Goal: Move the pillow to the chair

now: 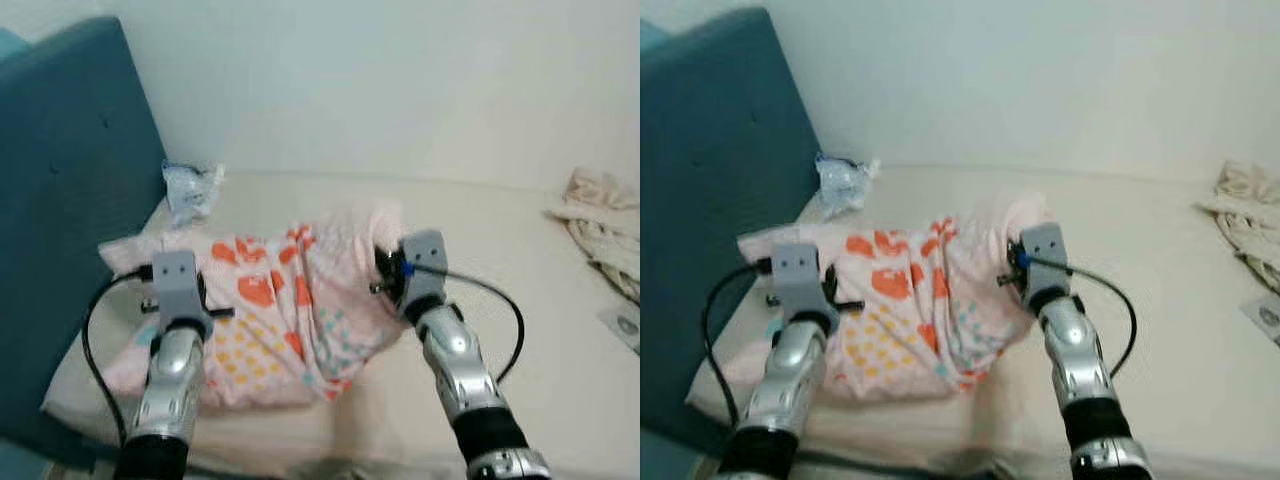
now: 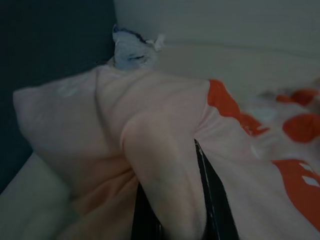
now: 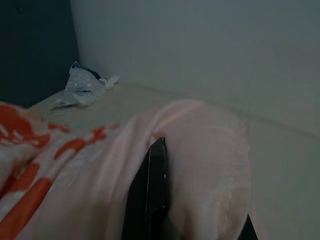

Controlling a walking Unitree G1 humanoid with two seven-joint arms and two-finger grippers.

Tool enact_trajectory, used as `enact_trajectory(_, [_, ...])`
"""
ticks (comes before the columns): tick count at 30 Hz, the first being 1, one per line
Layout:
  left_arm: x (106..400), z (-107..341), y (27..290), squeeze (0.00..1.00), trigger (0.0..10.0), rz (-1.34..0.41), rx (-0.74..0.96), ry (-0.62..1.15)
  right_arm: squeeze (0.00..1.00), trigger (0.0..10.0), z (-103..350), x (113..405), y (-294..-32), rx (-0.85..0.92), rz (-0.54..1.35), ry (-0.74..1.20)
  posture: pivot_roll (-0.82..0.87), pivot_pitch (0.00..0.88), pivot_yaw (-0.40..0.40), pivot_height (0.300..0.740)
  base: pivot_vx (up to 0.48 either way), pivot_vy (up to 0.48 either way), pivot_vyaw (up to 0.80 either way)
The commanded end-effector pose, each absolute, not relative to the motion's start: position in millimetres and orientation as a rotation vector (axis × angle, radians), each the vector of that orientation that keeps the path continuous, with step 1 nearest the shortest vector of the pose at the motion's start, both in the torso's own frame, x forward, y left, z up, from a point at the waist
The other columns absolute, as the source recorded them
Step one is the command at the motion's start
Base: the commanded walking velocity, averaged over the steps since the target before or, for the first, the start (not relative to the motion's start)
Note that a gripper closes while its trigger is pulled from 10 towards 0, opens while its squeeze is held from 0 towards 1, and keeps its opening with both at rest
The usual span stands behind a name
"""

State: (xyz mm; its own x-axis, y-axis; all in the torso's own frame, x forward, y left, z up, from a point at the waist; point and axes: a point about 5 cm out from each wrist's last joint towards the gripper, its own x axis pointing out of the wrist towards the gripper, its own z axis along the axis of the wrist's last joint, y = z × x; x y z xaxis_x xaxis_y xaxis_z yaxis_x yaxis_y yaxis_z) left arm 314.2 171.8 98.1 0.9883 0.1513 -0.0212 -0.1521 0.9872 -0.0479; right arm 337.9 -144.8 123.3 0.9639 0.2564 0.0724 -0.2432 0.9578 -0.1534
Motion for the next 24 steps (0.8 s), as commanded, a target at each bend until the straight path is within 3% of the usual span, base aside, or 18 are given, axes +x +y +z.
enact_trajectory(1, [316.3,105.8,170.6,0.00,10.0,0.156,-0.064,-0.022,0.00,10.0,125.6,337.8,-136.9,-0.139,0.282,-0.106,-0.02,0.081,-0.013,0.739,0.000,0.000,0.00])
enact_trajectory(7, [306.9,97.3,173.0,0.00,10.0,0.173,-0.132,-0.002,0.00,10.0,112.9,328.0,-126.8,-0.117,0.317,-0.079,0.00,0.075,-0.020,0.740,0.000,0.000,0.00])
enact_trajectory(12, [304.9,96.3,178.1,0.00,10.0,0.159,-0.065,-0.002,0.00,10.0,111.7,325.9,-120.8,-0.112,0.341,-0.079,0.01,0.062,-0.023,0.740,0.000,0.000,0.00])
enact_trajectory(22, [302.6,92.5,187.9,0.00,10.0,0.184,-0.123,0.017,0.00,10.0,103.9,327.2,-124.7,-0.095,0.319,-0.051,0.03,0.037,-0.024,0.740,0.000,0.000,0.00])
enact_trajectory(24, [298.3,81.2,192.9,0.00,10.0,0.206,-0.154,0.066,0.00,10.0,81.9,324.3,-123.8,-0.056,0.311,0.077,0.02,0.023,-0.009,0.740,0.000,0.000,0.00])
